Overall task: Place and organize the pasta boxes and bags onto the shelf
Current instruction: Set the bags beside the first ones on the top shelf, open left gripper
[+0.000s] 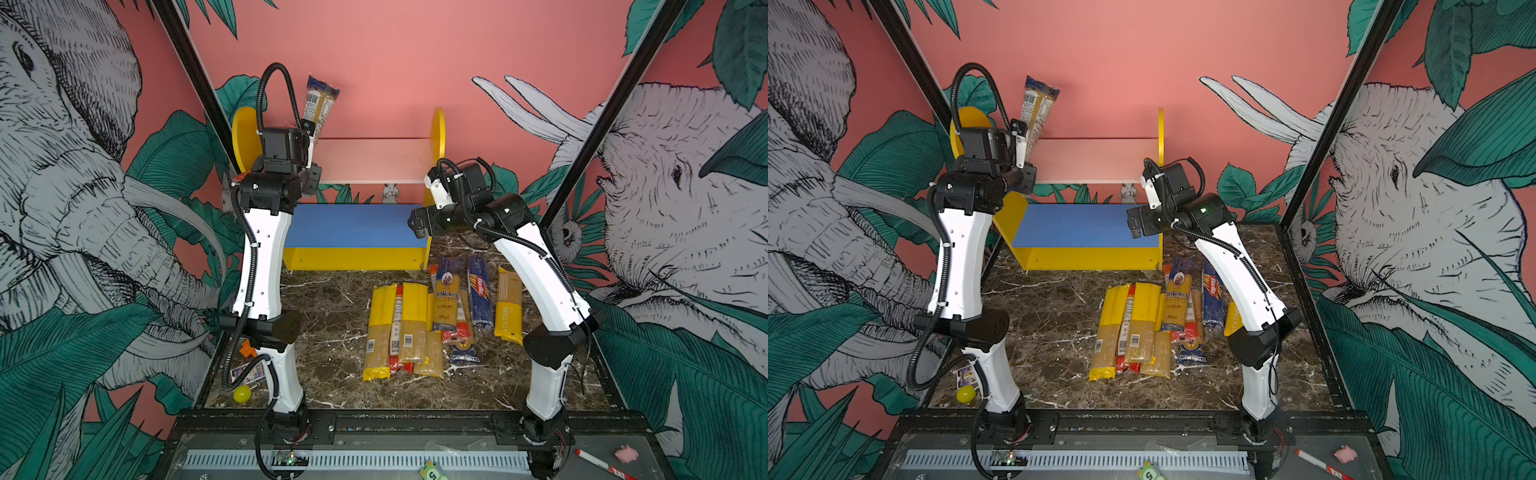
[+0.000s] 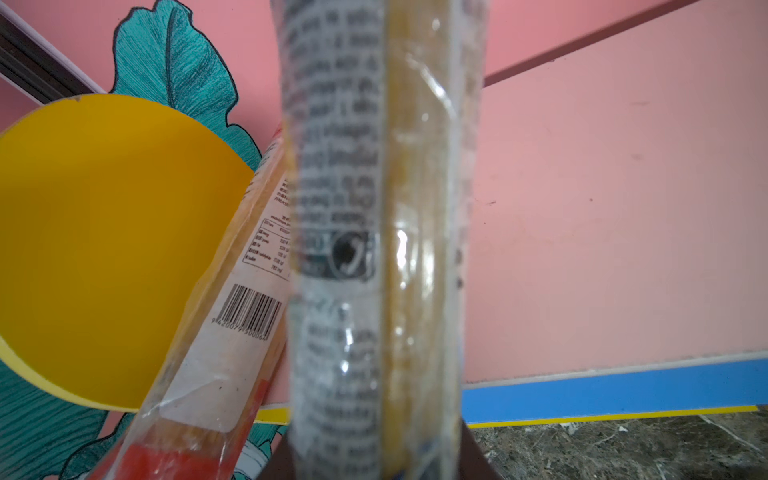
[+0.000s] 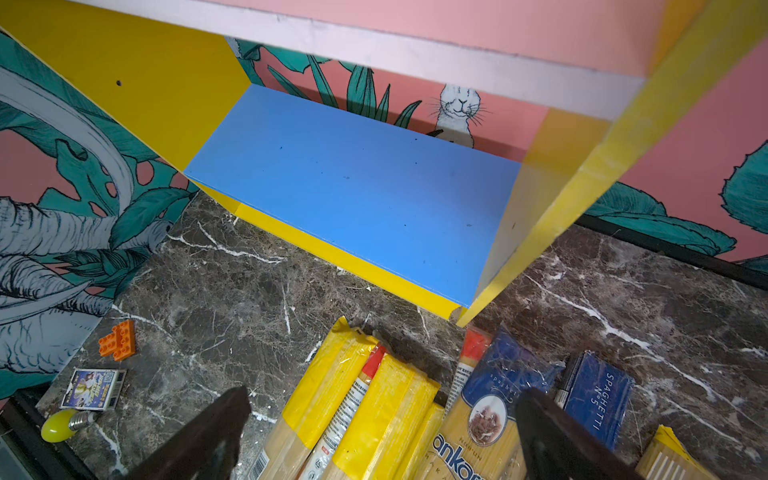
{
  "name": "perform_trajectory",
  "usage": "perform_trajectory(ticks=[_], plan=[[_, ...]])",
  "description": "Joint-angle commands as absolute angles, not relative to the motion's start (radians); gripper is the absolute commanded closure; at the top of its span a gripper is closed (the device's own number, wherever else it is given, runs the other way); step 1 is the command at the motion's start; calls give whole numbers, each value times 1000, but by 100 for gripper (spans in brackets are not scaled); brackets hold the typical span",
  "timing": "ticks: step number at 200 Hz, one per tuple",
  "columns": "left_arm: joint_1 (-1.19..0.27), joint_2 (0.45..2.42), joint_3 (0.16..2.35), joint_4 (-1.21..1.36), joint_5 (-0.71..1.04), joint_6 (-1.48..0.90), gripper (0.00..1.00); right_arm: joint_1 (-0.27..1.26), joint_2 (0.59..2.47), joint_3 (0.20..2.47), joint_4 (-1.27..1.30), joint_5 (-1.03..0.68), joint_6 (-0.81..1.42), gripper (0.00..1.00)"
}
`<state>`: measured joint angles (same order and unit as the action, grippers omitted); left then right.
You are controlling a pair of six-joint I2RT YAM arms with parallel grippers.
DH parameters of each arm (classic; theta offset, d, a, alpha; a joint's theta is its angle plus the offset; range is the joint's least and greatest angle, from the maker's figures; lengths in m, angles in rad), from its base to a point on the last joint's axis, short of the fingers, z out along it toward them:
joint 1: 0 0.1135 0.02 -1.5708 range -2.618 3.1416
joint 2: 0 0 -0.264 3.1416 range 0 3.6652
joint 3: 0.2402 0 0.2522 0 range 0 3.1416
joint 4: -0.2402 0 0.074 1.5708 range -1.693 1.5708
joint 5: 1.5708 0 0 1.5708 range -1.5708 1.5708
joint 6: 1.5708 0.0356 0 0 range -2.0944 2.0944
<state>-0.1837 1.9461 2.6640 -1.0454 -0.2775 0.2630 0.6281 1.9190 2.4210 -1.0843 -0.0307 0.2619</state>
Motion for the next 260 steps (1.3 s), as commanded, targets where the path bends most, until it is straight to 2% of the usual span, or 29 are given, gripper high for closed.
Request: perform_trajectory(ticks=[1, 29, 47, 55, 69, 73, 98, 129, 153, 205, 242, 260], plan=[[-156, 1922, 2718, -865, -298, 279, 97, 635, 1903, 2417, -1101, -5, 283, 1], [-137, 1941, 2718, -847, -293, 279, 96, 637, 1884, 2397, -1101, 8, 297, 1], [-133, 1947, 2718, -841, -291, 279, 82, 638, 1869, 2380, -1106, 22, 308, 1], [-130, 1948, 2716, -839, -293, 279, 71, 640, 1860, 2368, -1106, 27, 314, 1], [-127, 1950, 2705, -830, -303, 279, 38, 643, 1843, 2347, -1104, 40, 323, 1], [-127, 1948, 2701, -827, -304, 278, 31, 644, 1839, 2342, -1104, 43, 325, 1], [-123, 1947, 2689, -811, -290, 260, 14, 649, 1824, 2345, -1120, 59, 337, 1], [-124, 1942, 2690, -806, -252, 232, 14, 651, 1800, 2347, -1160, 92, 342, 1], [-124, 1920, 2671, -821, -199, 195, 14, 657, 1743, 2267, -1161, 122, 354, 1], [-152, 1753, 2482, -836, -149, 125, 15, 667, 1616, 2094, -1129, 120, 355, 1], [-306, 1587, 2290, -834, -372, 167, 14, 676, 1524, 2012, -1156, 115, 331, 1], [-357, 1491, 2161, -849, -406, 124, 15, 676, 1464, 1936, -1145, 93, 330, 1]])
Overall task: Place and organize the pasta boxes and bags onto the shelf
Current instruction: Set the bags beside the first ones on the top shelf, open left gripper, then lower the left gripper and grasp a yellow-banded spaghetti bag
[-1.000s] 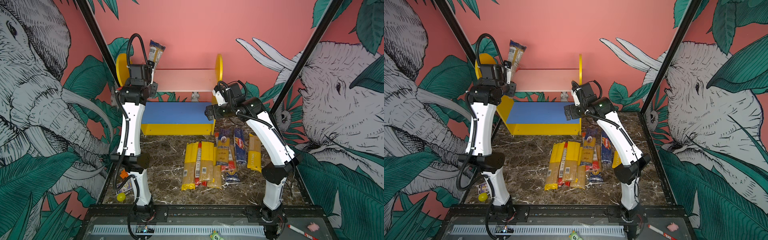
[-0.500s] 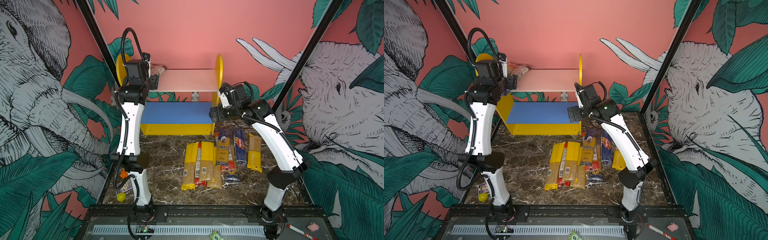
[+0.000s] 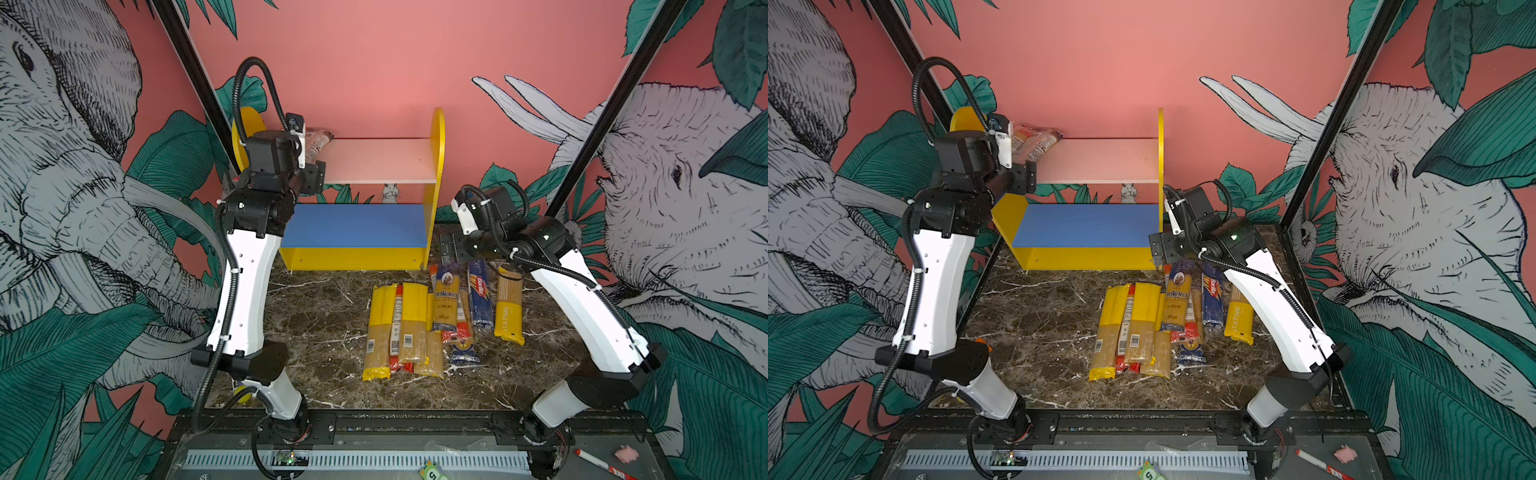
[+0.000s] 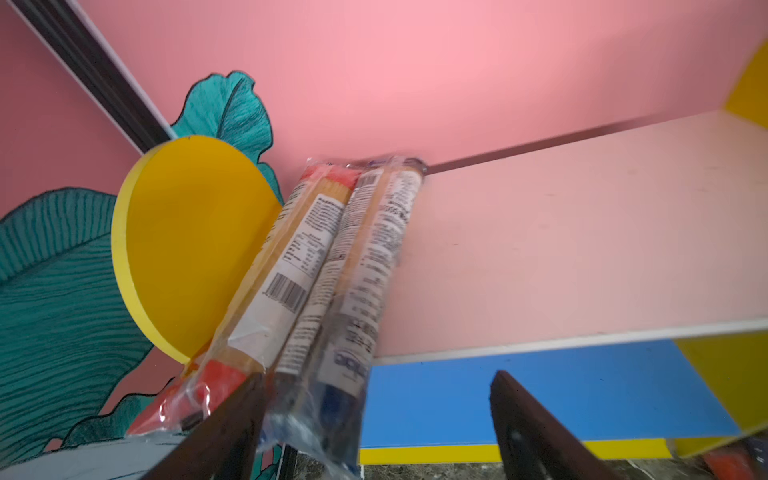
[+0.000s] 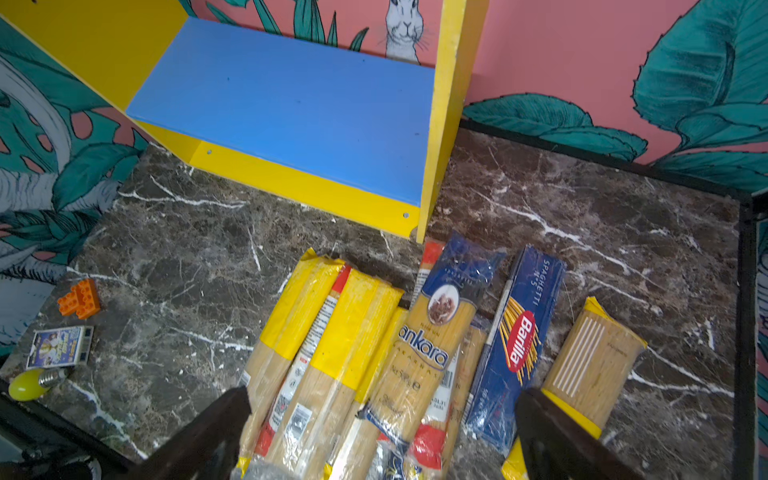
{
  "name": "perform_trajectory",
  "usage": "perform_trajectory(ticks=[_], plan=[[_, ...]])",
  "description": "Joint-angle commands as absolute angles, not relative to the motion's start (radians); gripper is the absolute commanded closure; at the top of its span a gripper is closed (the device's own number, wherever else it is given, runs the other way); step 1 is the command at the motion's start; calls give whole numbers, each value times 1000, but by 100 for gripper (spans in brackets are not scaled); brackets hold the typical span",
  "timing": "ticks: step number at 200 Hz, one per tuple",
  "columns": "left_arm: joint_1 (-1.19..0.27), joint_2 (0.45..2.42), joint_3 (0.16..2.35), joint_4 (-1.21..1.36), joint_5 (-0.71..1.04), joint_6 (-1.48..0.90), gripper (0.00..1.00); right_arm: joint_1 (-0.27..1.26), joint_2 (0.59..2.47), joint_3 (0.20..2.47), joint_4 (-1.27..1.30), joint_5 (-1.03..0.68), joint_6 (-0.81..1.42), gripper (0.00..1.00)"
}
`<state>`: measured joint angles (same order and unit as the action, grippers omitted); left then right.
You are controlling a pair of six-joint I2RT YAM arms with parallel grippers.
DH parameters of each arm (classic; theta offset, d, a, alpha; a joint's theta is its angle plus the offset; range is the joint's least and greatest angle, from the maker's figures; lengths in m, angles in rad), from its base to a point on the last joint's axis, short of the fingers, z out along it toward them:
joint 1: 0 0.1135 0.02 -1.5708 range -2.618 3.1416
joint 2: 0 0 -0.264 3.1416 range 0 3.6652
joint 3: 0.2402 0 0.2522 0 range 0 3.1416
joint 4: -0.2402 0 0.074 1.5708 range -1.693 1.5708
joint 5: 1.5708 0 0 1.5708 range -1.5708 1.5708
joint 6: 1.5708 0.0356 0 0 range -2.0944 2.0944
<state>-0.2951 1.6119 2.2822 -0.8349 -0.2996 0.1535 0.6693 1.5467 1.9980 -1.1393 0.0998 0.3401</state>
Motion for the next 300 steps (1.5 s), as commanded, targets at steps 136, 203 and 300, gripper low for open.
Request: perform_trajectory(ticks=[136, 203, 300], plan=[[-893, 1121, 928, -728, -365, -772, 18, 680, 1144, 1669, -1267, 59, 351, 1], [-968, 1187, 726, -514, -331, -844, 17, 680, 1128, 1649, -1247, 34, 342, 1], [-983, 1271, 640, -407, -255, -912, 13, 694, 1085, 1443, -1162, -169, 420, 1]])
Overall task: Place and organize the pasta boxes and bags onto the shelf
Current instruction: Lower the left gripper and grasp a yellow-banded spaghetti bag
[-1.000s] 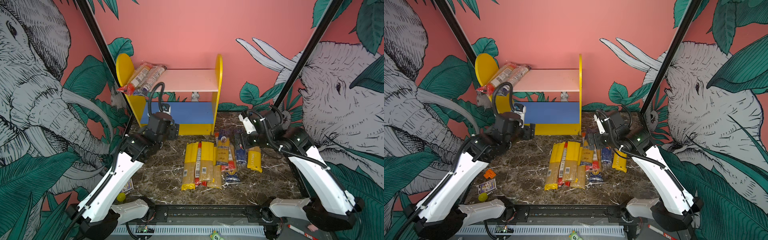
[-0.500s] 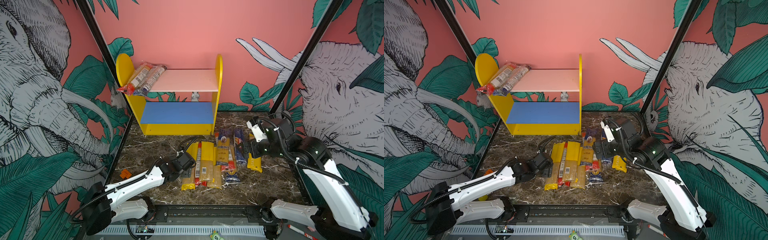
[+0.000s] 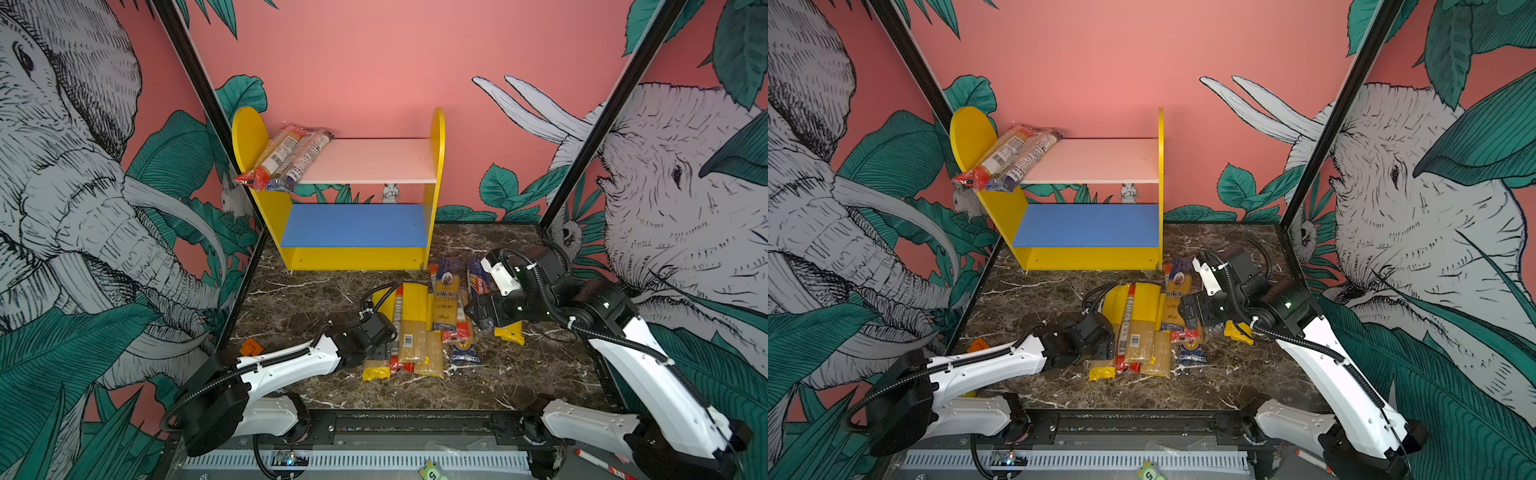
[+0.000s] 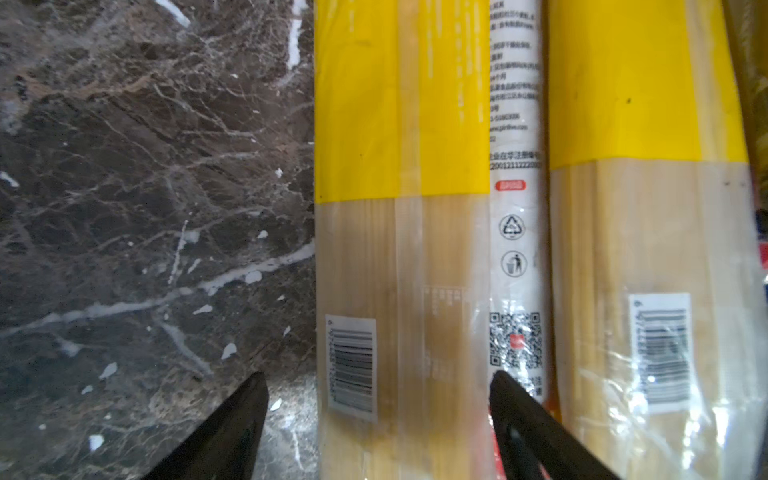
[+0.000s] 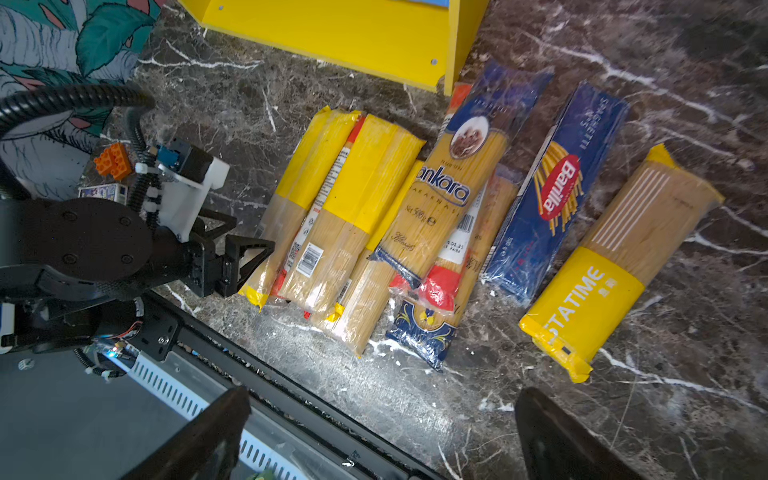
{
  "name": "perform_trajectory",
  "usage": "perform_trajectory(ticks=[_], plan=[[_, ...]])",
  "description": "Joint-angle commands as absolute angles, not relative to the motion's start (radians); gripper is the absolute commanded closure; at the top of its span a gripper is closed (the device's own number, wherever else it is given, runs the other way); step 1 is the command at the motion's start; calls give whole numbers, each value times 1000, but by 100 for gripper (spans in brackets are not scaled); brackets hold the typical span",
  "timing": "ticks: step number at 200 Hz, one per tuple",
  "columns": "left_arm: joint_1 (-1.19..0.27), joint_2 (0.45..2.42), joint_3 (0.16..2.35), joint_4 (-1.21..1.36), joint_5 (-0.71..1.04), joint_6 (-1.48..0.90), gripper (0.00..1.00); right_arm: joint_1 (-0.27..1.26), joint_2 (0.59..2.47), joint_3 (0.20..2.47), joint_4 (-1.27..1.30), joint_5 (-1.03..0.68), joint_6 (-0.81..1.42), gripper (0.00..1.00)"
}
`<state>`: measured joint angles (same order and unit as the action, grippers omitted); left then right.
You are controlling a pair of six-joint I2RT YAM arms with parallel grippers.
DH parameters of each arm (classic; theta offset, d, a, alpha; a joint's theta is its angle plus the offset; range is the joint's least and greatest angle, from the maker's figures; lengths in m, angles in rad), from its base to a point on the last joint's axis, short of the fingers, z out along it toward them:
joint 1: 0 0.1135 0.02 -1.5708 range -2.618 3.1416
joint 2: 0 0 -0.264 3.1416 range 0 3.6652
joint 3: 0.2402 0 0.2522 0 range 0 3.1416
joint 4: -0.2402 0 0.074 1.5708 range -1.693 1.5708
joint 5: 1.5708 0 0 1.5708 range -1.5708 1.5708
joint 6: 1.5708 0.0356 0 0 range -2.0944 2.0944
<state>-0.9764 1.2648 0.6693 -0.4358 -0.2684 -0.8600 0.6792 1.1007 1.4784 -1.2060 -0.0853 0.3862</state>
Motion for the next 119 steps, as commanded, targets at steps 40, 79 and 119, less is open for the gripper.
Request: perform_trajectory(ticks=[40, 79, 119], plan=[[-986, 1295, 608, -381, -239, -940, 11, 719, 1096, 1351, -1117, -246, 437, 1], [-988, 1338, 603, -351, -222, -943, 11, 743, 1124, 1282, -1092, -244, 447, 1], [-988, 1433, 604, -288, -200, -939, 11, 747, 1126, 1280, -1083, -250, 450, 1]])
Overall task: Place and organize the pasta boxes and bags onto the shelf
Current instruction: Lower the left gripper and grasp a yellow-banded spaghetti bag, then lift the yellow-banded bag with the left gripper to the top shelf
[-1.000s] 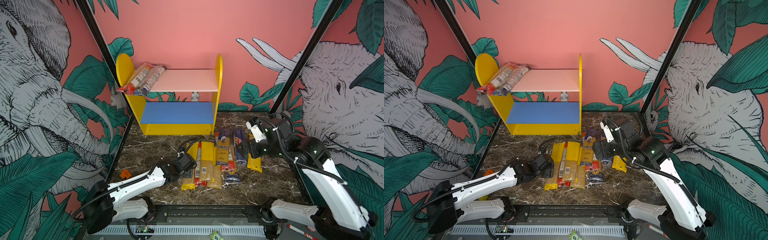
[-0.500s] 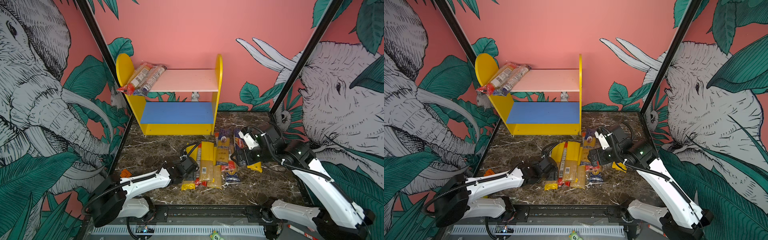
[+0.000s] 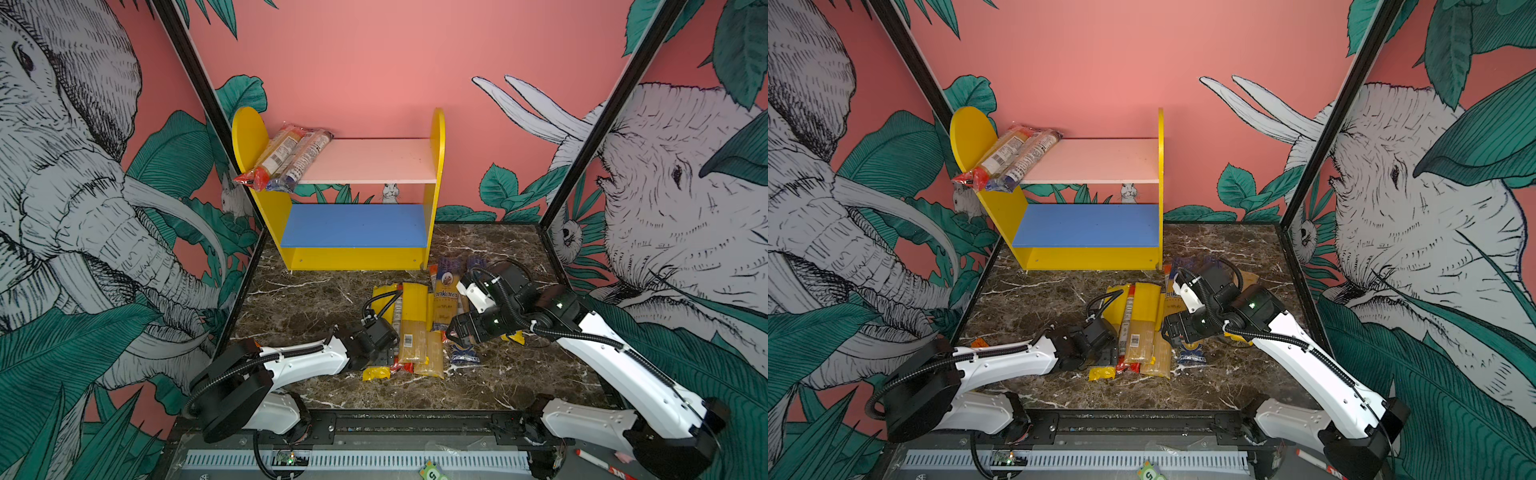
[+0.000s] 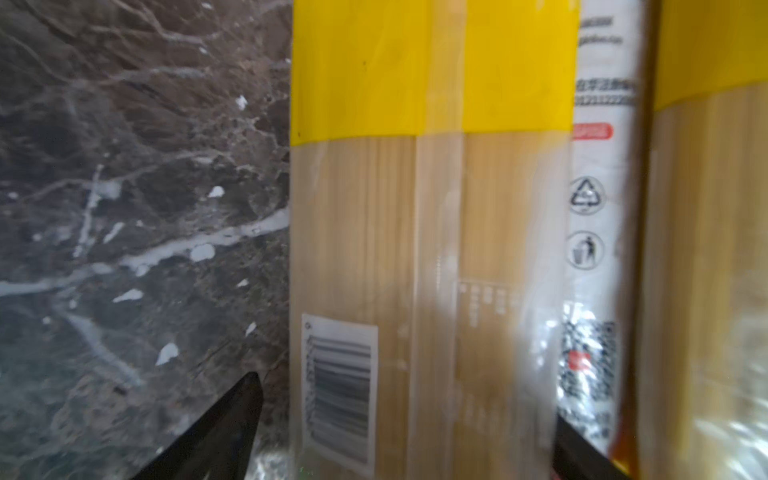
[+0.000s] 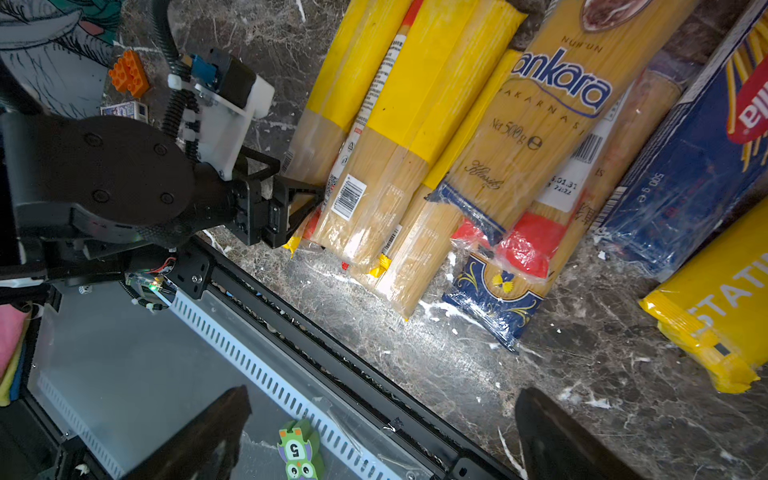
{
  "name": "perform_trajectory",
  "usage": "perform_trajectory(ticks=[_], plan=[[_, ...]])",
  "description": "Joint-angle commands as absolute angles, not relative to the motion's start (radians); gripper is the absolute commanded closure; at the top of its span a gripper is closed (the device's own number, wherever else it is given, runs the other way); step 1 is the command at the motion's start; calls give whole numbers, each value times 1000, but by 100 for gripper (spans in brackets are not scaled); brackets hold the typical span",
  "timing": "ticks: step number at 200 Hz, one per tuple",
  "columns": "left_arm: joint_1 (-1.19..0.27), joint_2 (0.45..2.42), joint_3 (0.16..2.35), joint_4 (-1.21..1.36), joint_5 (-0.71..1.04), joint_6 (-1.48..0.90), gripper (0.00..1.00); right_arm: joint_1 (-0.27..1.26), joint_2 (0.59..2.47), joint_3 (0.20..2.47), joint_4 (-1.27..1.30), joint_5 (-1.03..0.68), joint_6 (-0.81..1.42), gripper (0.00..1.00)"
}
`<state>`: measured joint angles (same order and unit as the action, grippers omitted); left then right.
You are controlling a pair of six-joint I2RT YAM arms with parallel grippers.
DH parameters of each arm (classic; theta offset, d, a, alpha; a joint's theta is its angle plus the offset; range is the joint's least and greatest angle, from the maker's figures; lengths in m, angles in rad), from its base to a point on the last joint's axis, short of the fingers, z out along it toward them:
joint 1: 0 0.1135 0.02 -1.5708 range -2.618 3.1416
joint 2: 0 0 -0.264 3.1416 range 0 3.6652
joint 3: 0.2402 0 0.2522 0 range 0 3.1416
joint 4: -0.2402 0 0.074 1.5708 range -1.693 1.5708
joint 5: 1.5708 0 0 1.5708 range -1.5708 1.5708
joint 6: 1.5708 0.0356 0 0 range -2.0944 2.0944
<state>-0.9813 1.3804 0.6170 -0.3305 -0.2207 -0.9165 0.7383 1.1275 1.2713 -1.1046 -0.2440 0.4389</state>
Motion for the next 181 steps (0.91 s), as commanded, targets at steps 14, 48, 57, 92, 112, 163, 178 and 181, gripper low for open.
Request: perform_trajectory(ticks=[14, 48, 57, 92, 112, 163, 178, 181], plan=[[-988, 1473, 588, -247, -191, -948, 11, 746, 1124, 1285, -1089, -239, 446, 1], [-988, 1547, 560, -188, -171, -964, 16, 747, 1124, 1301, -1110, -217, 437, 1], [-988, 1557, 546, -163, -164, -970, 24, 747, 1127, 1305, -1113, -214, 436, 1], [-988, 1566, 471, -88, -143, -1003, 58, 747, 1148, 1336, -1118, -216, 424, 1], [-989, 1544, 452, -104, -140, -997, 91, 747, 1164, 1355, -1120, -211, 411, 1], [-981, 1342, 489, -321, -192, -923, 100, 746, 1214, 1407, -1113, -215, 379, 1], [-969, 1263, 515, -402, -209, -898, 100, 747, 1230, 1422, -1104, -226, 371, 1], [-966, 1246, 521, -418, -213, -893, 100, 746, 1234, 1426, -1102, -228, 372, 1]])
